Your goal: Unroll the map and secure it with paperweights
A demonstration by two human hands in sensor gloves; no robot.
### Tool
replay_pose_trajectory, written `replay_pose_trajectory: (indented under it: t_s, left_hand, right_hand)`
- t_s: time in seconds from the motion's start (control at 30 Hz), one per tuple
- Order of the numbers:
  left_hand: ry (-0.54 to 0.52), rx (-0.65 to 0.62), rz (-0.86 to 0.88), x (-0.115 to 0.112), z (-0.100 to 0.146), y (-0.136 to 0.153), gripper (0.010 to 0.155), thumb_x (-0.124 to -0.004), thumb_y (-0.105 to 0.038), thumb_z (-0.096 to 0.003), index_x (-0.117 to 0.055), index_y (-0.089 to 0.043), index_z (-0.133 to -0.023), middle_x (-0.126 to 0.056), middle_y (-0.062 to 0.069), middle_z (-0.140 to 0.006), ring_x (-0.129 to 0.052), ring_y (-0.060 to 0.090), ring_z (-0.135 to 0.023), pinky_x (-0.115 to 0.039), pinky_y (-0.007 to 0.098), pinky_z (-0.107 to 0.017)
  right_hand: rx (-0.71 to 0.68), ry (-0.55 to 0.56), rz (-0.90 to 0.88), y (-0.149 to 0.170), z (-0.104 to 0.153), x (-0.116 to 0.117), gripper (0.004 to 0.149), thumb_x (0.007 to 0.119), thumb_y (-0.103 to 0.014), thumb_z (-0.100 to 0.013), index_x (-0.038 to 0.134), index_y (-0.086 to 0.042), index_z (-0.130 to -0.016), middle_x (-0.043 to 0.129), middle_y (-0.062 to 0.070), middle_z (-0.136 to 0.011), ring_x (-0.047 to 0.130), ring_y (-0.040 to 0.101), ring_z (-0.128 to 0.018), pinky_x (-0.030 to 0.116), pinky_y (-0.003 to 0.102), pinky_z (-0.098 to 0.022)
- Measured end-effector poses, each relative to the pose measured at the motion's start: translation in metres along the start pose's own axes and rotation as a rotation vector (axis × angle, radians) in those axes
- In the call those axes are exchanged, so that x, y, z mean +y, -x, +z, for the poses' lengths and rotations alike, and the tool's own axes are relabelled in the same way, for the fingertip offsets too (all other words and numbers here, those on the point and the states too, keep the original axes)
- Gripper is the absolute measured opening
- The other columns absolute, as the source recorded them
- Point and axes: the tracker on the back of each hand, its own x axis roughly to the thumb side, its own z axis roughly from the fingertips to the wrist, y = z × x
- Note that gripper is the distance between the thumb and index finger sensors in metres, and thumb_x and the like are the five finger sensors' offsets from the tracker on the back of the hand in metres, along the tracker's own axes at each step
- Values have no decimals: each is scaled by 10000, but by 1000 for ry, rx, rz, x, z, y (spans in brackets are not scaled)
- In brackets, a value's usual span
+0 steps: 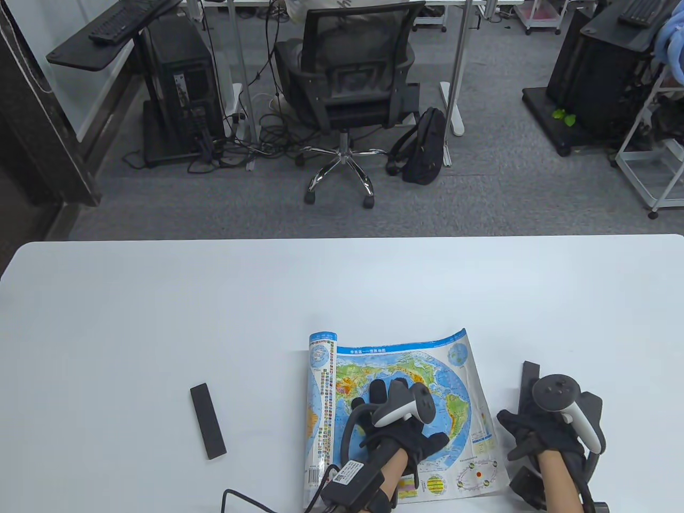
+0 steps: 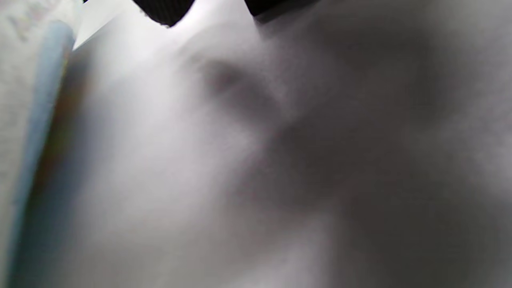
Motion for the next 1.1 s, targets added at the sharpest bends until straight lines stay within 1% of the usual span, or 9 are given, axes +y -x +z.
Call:
replay_pose_trajectory:
  t_s: [0.03, 0.07, 0.23, 0.37, 0.47, 0.63, 0.77, 0.93, 1.1]
  left_hand:
    - [-1, -1, 0, 0, 0, 0, 824, -349, -827, -435, 205, -455, -918, 348, 35, -956, 268, 449, -843, -3, 748, -508]
    - [-5, -2, -1, 0, 0, 0, 824, -348, -827, -436, 204, -453, -920, 345, 35, -958, 265, 450, -844, -5, 748, -509]
    - [-13, -1, -5, 0, 0, 0, 824, -348, -828, -434, 199, -453, -924, 339, 35, -964, 259, 450, -850, -10, 748, -512]
    - [-13, 0, -7, 0, 0, 0, 822, -347, -828, -435, 198, -454, -924, 337, 35, -965, 257, 451, -851, -13, 749, -514]
    - [-24, 0, -10, 0, 0, 0, 823, -350, -828, -434, 191, -454, -928, 327, 36, -973, 247, 452, -857, -20, 749, -518]
    - [-23, 3, -11, 0, 0, 0, 823, -351, -828, -435, 190, -454, -929, 325, 36, -974, 244, 453, -859, -22, 750, -521]
    - [-24, 1, -10, 0, 0, -1, 823, -351, -828, -435, 191, -455, -929, 325, 36, -974, 246, 453, -858, -22, 750, -519]
    - [-35, 0, -10, 0, 0, 0, 822, -356, -827, -435, 179, -454, -936, 316, 37, -982, 236, 454, -864, -27, 751, -521]
    - [-32, 0, -9, 0, 0, 0, 821, -357, -827, -437, 179, -455, -935, 317, 36, -980, 238, 454, -863, -26, 750, -521]
  right_hand:
    - [16, 7, 19, 1, -1, 2, 695, 680, -291, -583, 189, -109, -1039, -77, 280, -1009, -47, 563, -859, 48, 710, -550]
    - [36, 6, 38, 1, -2, 3, 647, 654, -260, -589, 195, -135, -1028, -21, 244, -1038, -12, 562, -876, 47, 709, -549]
    - [47, 105, 142, -10, 4, 4, 637, 689, -202, -562, 282, -76, -1035, 184, 292, -1072, 187, 566, -914, 175, 707, -584]
    - [61, 146, 245, -18, 7, 2, 614, 722, -184, -545, 367, -54, -1029, 311, 324, -1060, 371, 560, -903, 371, 693, -612]
    - [104, 149, 380, -23, 10, 1, 603, 726, -199, -544, 391, -99, -1036, 381, 293, -1070, 503, 497, -889, 531, 627, -634]
    - [101, 221, 416, -24, 11, 0, 582, 764, -169, -517, 475, -132, -1021, 488, 277, -1054, 637, 440, -812, 710, 549, -577]
    - [78, 253, 330, -18, 14, -5, 590, 792, -185, -497, 508, -139, -1013, 518, 273, -1052, 670, 431, -780, 750, 539, -532]
    - [17, 328, 122, -3, 20, -17, 579, 808, -187, -473, 565, -126, -995, 610, 267, -1015, 715, 449, -738, 756, 548, -484]
    - [-62, 391, -22, -5, 35, -33, 545, 812, -198, -466, 628, -102, -970, 663, 287, -982, 753, 466, -682, 785, 534, -436]
